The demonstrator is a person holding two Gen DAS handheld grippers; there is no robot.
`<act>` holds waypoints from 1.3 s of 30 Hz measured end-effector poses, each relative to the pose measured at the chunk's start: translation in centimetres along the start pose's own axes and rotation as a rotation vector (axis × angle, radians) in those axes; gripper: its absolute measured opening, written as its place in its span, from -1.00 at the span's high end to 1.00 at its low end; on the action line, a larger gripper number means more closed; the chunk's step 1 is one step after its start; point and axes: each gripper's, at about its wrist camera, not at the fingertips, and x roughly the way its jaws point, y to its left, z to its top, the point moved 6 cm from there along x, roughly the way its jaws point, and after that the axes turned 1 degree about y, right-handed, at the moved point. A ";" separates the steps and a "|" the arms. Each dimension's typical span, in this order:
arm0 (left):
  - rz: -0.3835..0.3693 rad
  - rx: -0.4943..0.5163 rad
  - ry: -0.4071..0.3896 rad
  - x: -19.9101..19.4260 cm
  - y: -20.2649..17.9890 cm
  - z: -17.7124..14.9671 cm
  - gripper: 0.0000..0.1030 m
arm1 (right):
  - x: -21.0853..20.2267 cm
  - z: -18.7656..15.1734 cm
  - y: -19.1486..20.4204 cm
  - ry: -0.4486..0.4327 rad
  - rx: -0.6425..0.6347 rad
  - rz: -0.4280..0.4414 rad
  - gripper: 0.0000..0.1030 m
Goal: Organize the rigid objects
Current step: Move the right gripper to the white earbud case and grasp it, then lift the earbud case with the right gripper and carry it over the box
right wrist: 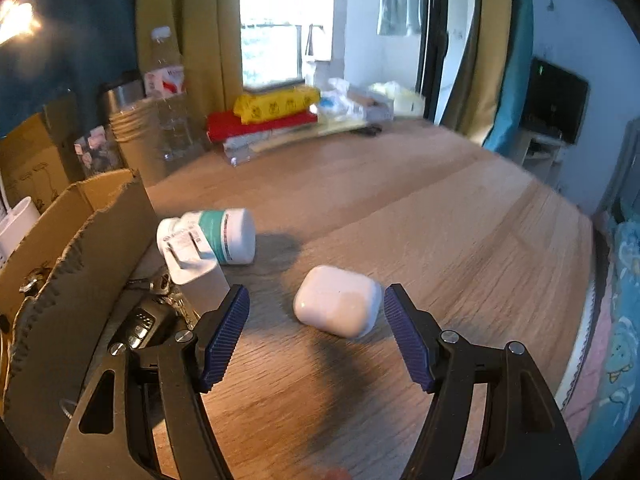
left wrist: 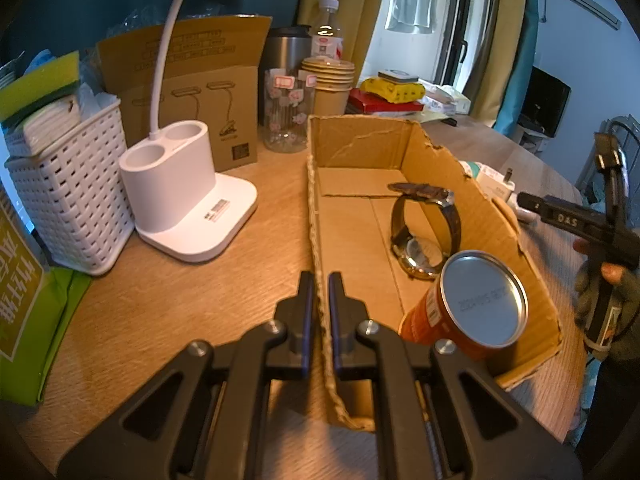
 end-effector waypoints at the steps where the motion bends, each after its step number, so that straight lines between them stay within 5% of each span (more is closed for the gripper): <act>1: 0.000 0.000 0.000 0.0 0.0 0.0 0.86 | 0.2 0.1 0.0 0.002 -0.002 -0.009 -0.42; 19: 0.000 -0.001 0.000 0.0 0.0 0.0 0.86 | 3.4 0.2 0.6 0.121 -0.067 -0.095 -0.41; 22: -0.001 -0.001 -0.001 -0.1 0.0 0.0 0.86 | 3.5 0.2 0.2 0.127 -0.064 -0.112 -0.11; 39: -0.001 -0.001 -0.001 -0.1 0.0 -0.1 0.86 | 4.2 0.3 -0.4 0.150 -0.021 -0.031 -0.11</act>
